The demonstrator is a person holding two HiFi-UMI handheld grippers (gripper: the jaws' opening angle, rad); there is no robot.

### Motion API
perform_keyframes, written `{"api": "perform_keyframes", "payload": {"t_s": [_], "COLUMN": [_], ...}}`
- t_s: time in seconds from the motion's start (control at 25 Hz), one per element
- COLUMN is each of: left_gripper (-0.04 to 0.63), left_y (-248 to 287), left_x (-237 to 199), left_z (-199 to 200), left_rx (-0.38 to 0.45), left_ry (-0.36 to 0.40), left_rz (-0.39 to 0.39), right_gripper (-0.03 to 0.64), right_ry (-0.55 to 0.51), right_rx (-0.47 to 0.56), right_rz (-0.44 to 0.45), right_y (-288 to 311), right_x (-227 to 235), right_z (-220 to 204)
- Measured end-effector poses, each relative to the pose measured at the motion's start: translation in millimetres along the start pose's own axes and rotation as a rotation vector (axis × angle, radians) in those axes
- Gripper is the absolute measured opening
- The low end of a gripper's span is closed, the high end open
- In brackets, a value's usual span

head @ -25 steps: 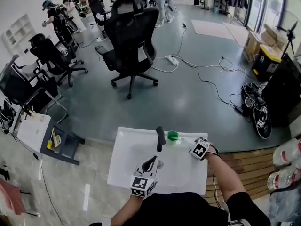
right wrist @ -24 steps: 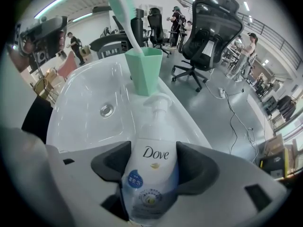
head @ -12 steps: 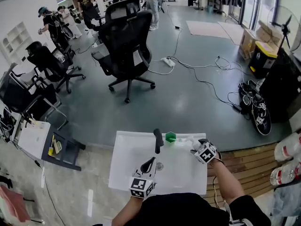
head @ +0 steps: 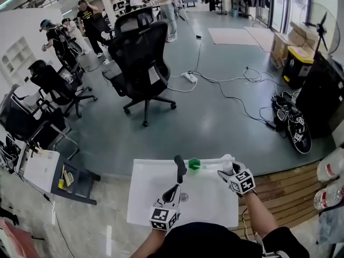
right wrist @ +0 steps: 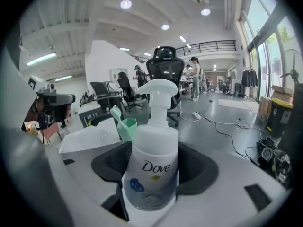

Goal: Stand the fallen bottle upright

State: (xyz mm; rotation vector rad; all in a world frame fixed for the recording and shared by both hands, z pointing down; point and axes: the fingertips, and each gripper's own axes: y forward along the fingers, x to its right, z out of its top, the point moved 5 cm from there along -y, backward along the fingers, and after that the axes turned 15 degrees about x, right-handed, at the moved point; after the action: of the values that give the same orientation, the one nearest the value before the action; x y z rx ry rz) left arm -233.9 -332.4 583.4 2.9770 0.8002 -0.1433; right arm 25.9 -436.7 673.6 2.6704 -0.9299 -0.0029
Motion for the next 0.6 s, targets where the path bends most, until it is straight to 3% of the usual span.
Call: {"api": "perform_keyframes", "payload": {"t_s": [0.2, 0.6], "left_gripper": [0.017, 0.017], "left_y": [2.0, -3.1], "left_x": [-1.4, -16.5], "left_z": [-2.6, -12.3], "left_rx": [-0.015, -0.033], "left_ry": [0.006, -0.006], "left_rz": [-0.006, 0.04], "right_gripper": [0.307, 0.302], "right_ry": [0.009, -0.052], "right_rx": [0.109, 0.137], "right_rz": [-0.069, -0.112], "right_y": [13.5, 36.5], "right_x": [10.8, 18.1], "right_z": [-0.2, -19.1]}}
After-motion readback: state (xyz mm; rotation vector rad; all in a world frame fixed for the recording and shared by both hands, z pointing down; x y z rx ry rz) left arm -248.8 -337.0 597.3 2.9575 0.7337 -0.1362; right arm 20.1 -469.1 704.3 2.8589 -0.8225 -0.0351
